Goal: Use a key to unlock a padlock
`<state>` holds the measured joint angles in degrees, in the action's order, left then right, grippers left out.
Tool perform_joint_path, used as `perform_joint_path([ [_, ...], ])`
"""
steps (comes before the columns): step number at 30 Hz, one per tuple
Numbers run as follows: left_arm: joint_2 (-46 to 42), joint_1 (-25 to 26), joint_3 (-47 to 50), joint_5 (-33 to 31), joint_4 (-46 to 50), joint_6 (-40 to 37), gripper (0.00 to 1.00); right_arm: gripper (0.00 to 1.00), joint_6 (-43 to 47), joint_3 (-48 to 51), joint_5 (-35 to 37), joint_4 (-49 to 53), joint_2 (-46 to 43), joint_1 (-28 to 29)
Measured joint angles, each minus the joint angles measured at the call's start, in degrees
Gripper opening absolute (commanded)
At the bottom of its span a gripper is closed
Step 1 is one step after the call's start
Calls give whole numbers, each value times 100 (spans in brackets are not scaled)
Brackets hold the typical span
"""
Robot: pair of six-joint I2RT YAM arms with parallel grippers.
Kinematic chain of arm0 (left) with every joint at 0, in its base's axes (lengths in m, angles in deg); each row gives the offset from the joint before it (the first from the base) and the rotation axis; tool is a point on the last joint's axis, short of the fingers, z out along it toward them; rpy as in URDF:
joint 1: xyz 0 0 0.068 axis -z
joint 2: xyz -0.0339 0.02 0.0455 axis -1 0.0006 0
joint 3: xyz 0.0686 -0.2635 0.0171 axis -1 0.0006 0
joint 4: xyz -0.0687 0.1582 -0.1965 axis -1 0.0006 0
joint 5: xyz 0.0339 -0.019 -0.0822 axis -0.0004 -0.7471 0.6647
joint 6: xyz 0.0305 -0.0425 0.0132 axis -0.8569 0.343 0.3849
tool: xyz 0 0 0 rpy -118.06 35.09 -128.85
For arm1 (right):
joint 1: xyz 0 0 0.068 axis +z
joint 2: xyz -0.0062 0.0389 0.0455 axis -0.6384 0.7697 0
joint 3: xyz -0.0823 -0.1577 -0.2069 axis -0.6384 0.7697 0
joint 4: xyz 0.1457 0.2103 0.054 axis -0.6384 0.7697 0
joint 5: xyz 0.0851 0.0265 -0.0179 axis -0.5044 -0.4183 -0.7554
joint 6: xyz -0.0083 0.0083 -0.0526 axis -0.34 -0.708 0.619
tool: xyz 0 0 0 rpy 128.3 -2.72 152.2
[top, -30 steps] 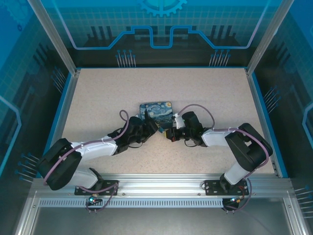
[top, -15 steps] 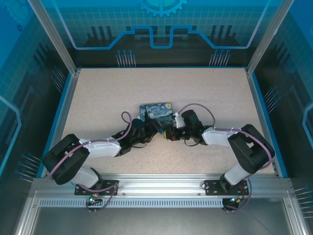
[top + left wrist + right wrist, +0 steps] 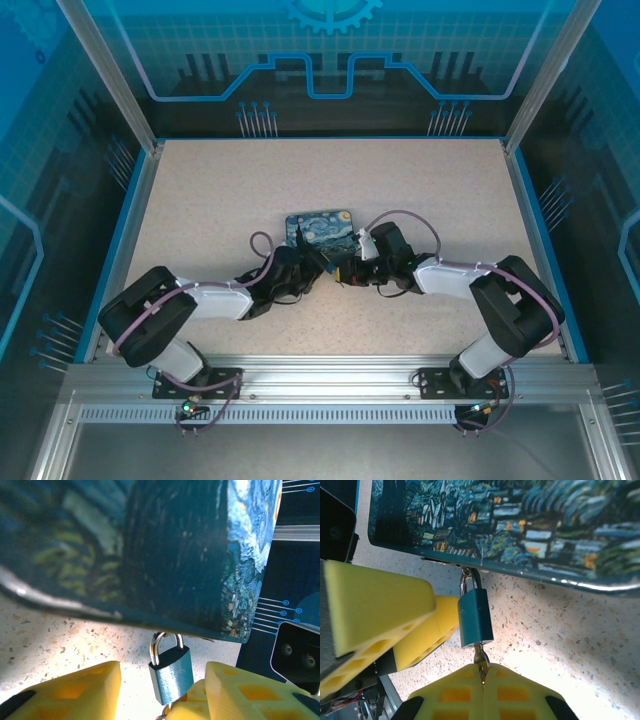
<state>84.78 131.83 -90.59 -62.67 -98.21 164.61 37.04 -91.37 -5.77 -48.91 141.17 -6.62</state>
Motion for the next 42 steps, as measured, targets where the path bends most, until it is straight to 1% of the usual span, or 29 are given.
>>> perform_joint_path([
  [3, 151, 4, 0, 0, -188, 98, 38, 0, -107, -42, -7, 76, 0, 0],
  [10, 363, 33, 0, -48, -533, 118, 35, 0, -343, -179, -4, 203, 0, 0],
  [19, 619, 127, 0, -149, -1034, 271, 26, 0, -621, -214, -2, 286, 7, 0],
  [23, 684, 133, 0, -199, -1128, 365, 18, 0, -686, -260, 0, 341, 68, 0],
  [26, 682, 140, 9, -240, -1123, 409, 9, 0, -723, -262, 2, 343, 85, 0],
  [27, 682, 144, 20, -256, -1126, 409, 6, 1, -728, -262, 20, 343, 85, 0],
  [31, 669, 149, 28, -282, -1126, 411, 1, 18, -691, -262, 44, 352, 83, 0],
  [36, 636, 160, 28, -304, -1075, 411, 0, 35, -267, -264, 223, 619, -205, 0],
  [39, 509, 160, 26, -321, -866, 404, 0, 40, 240, -332, 575, 1119, -564, 0],
  [42, 293, 157, 17, -321, -514, 376, 0, 43, 953, -433, 1180, 1620, -935, 79],
])
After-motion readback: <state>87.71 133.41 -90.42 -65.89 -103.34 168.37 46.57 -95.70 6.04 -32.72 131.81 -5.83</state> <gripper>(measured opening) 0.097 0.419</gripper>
